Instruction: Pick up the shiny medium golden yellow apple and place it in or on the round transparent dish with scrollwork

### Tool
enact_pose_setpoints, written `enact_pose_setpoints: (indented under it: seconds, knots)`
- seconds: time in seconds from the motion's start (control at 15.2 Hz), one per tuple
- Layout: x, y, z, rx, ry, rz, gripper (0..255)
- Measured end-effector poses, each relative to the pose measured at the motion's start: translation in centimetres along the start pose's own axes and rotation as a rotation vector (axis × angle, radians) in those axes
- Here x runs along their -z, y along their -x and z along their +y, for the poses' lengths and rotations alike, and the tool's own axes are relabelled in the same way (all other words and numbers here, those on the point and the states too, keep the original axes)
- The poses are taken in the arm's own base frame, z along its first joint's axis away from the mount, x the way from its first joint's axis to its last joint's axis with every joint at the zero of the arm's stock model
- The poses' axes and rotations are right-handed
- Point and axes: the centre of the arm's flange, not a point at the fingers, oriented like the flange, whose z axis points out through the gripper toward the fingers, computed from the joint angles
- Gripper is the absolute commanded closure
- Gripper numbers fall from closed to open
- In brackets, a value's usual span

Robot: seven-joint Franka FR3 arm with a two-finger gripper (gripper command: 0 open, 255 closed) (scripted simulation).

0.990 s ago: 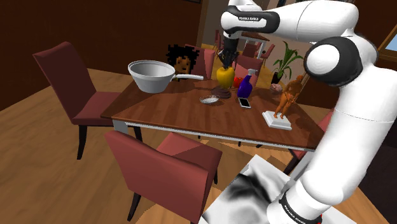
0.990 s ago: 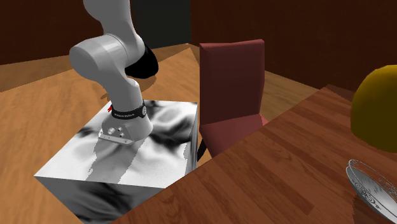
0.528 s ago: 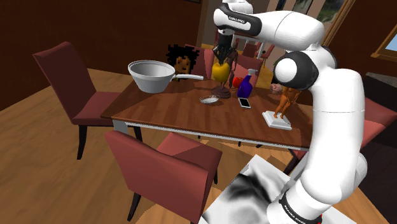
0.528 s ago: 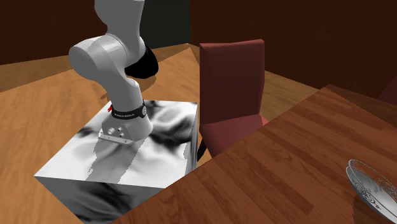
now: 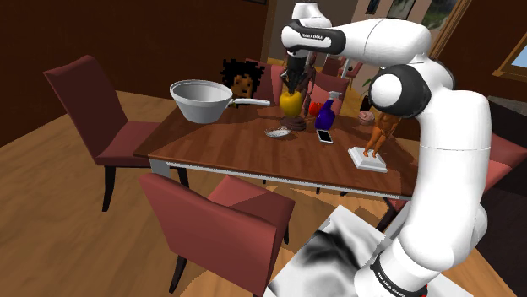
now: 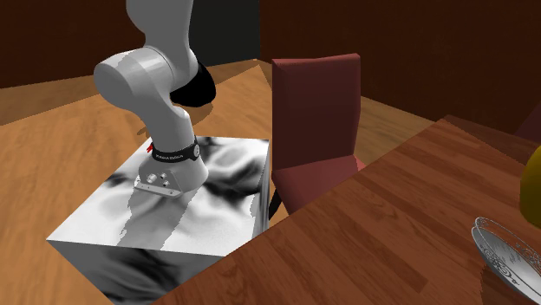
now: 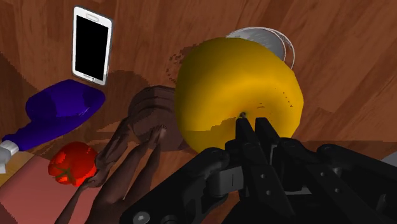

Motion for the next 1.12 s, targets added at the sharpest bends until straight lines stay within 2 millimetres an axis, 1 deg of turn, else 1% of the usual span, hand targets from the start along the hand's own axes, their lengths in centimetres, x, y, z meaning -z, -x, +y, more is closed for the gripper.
enact_pose_setpoints:
  seconds: [0.86, 1.12]
  knots:
    - [-7.0, 0.9, -1.2, 0.000, 0.000, 0.000, 255]
    - [-8.6, 1.2, -1.4, 0.000, 0.000, 0.000, 255]
